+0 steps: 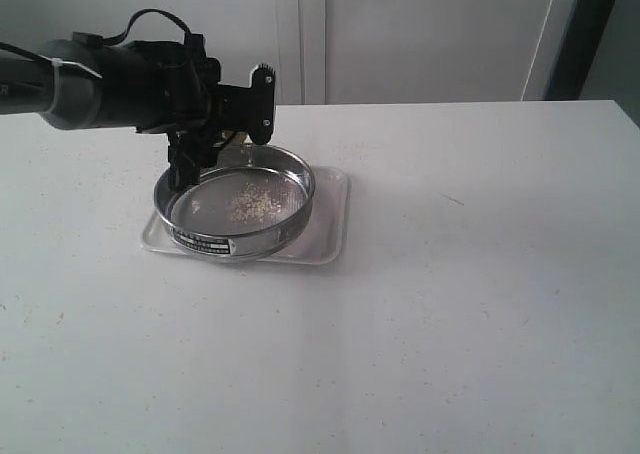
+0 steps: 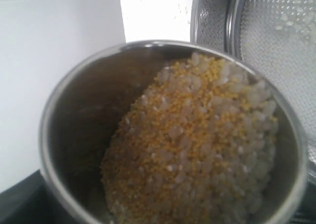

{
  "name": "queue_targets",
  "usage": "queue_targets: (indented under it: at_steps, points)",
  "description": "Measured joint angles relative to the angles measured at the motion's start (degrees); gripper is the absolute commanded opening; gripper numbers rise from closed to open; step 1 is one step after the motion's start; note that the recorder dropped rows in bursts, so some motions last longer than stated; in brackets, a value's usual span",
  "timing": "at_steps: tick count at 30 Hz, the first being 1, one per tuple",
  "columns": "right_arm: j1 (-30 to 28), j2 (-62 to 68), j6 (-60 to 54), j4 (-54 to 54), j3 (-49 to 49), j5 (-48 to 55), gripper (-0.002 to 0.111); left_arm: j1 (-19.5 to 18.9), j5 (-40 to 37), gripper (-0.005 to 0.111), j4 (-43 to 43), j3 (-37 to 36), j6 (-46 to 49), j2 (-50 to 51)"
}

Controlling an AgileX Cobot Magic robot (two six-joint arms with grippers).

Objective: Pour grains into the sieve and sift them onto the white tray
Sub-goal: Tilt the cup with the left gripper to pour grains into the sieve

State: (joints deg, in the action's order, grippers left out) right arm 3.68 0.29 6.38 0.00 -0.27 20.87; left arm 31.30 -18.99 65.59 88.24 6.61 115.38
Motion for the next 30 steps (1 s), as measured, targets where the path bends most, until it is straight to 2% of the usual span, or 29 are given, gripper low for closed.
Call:
queue_targets:
  at_steps: [16, 30]
  points:
    - [0.0, 0.0, 0.0, 0.0, 0.0, 0.0, 0.0, 1.85, -0.6, 0.0, 6.39, 0.09, 1.42, 3.94]
    - [0.0, 0.0, 0.0, 0.0, 0.0, 0.0, 0.0, 1.85, -15.22, 0.0, 7.74, 0.22, 1.42, 3.94]
